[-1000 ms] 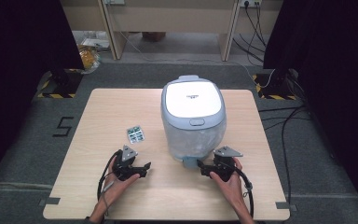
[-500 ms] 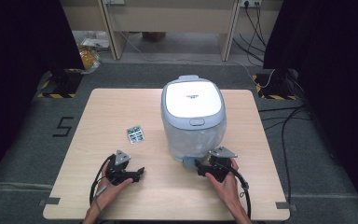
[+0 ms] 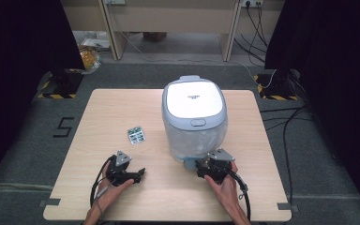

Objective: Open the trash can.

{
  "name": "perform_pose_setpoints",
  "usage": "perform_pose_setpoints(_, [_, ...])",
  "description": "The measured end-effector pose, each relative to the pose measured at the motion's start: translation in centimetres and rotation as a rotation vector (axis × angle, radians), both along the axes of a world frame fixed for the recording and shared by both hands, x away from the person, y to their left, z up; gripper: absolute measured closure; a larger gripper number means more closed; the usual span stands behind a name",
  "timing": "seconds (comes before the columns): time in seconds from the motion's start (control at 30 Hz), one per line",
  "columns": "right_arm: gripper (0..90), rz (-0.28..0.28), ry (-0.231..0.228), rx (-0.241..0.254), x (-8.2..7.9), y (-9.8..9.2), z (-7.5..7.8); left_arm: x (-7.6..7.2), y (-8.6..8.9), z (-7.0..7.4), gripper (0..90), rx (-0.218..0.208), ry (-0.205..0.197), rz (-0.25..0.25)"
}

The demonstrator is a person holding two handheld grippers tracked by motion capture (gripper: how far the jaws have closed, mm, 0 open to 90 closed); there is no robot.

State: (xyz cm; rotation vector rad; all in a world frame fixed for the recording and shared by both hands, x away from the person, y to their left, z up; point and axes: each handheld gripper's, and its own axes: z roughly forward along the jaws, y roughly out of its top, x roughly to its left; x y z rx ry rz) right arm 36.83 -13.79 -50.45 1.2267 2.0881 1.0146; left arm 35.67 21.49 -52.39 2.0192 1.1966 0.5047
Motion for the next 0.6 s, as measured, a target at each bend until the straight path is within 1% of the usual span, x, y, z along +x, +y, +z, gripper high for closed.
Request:
perform_pose_setpoints(0.07, [15.4, -0.006, -0.015, -0.031, -0.19, 0.33, 0.08, 0.00, 0.01, 0.01, 15.7, 0.002, 0.000, -0.001])
perform_pose_setpoints(0.1, [15.4, -0.006, -0.015, -0.031, -0.19, 0.33, 0.08, 0.00, 0.01, 0.01, 15.7, 0.002, 0.001, -0.001])
perform_pose_setpoints(0.13, [15.4, -0.006, -0.026, -0.054, -0.32, 0.52, 0.11, 0.00, 0.01, 0.01, 15.7, 0.002, 0.000, -0.001])
perform_pose_setpoints(0.17, [15.4, -0.006, -0.026, -0.054, -0.32, 0.52, 0.11, 0.00, 0.01, 0.01, 15.6, 0.002, 0.000, -0.001])
perform_pose_setpoints(0.2, [15.4, -0.009, -0.038, -0.068, -0.31, 0.59, 0.08, 0.00, 0.01, 0.01, 15.7, 0.002, 0.000, -0.001])
perform_pose_setpoints(0.4, [15.4, -0.015, -0.036, -0.076, -0.24, 0.67, -0.04, -0.01, 0.01, 0.01, 15.7, 0.002, 0.000, -0.001])
perform_pose_setpoints(0.53, [15.4, -0.015, -0.036, -0.095, -0.28, 0.86, -0.19, 0.00, 0.01, 0.00, 15.6, 0.001, 0.001, -0.001])
perform_pose_setpoints(0.57, [15.5, -0.014, -0.027, -0.095, -0.27, 0.91, -0.28, 0.00, 0.01, 0.00, 15.7, 0.001, 0.001, -0.002])
perform_pose_setpoints(0.6, [15.5, -0.012, -0.029, -0.099, -0.25, 0.90, -0.31, 0.00, 0.01, 0.00, 15.7, 0.001, 0.001, -0.002])
